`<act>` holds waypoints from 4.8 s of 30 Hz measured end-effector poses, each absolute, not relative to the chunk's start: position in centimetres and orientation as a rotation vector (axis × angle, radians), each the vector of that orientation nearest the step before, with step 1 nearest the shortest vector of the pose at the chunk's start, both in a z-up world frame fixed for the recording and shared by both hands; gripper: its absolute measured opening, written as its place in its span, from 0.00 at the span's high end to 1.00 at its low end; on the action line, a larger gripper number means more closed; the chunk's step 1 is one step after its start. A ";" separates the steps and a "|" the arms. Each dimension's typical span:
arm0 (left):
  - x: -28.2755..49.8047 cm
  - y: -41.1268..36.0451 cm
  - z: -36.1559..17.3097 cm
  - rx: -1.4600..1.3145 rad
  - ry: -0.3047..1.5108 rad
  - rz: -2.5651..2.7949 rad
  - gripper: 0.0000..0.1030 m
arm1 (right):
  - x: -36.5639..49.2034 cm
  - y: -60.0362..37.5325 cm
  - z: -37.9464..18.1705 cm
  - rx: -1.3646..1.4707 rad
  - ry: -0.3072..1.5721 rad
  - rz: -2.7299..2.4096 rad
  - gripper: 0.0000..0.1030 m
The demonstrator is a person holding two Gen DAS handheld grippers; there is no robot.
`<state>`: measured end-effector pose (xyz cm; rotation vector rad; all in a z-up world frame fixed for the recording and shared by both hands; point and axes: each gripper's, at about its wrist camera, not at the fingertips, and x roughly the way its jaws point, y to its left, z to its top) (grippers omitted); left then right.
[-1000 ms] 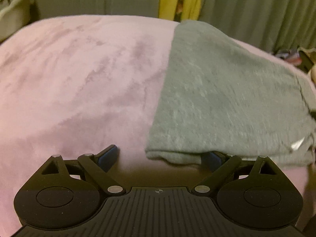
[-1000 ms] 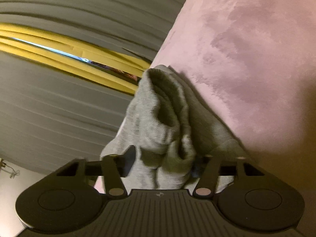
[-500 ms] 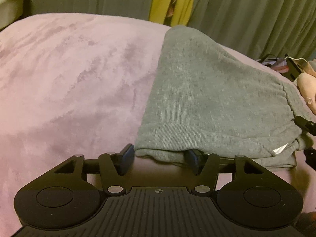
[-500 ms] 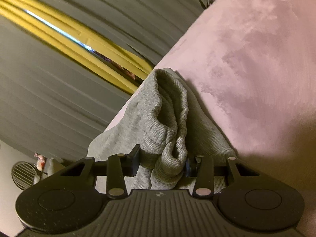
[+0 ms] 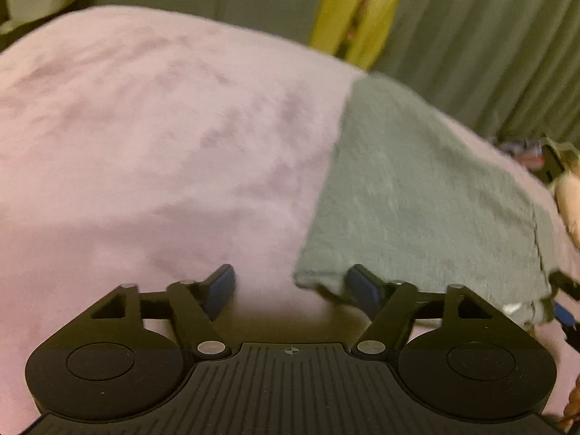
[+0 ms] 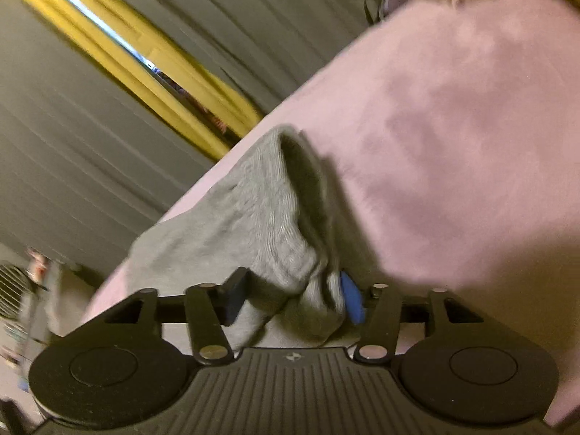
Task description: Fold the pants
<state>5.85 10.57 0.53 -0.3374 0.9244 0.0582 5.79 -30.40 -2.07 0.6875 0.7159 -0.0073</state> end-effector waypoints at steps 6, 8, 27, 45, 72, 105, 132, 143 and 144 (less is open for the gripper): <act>5.6 11.9 3.3 -0.433 0.796 0.007 0.14 | 4.4 -31.3 -1.7 0.854 0.722 0.047 0.43; 6.3 11.7 3.5 -0.510 0.794 -0.034 0.14 | 4.0 -31.2 -2.1 0.909 0.727 0.044 0.41; 11.7 5.3 3.4 -0.108 0.766 0.030 0.15 | 3.8 -31.8 0.0 0.739 0.747 -0.019 0.52; 23.2 -4.5 0.7 0.242 0.726 -0.037 0.23 | 14.2 -23.6 -0.8 0.140 0.723 0.170 1.00; -1.8 2.7 2.5 0.036 0.941 0.057 0.00 | -3.1 -22.5 2.2 0.233 0.879 0.104 0.04; -3.0 -0.7 1.5 0.164 0.933 -0.014 0.00 | -4.9 -18.1 1.8 0.045 0.746 0.075 0.04; -1.8 0.0 0.6 0.115 0.969 0.018 0.00 | -4.1 -18.4 1.0 0.053 0.747 0.070 0.04; -1.6 0.3 0.5 0.094 0.975 0.023 0.00 | -3.9 -18.5 0.9 0.054 0.753 0.065 0.04; -1.6 0.2 0.5 0.093 0.976 0.024 0.00 | -3.9 -18.5 0.9 0.053 0.752 0.065 0.04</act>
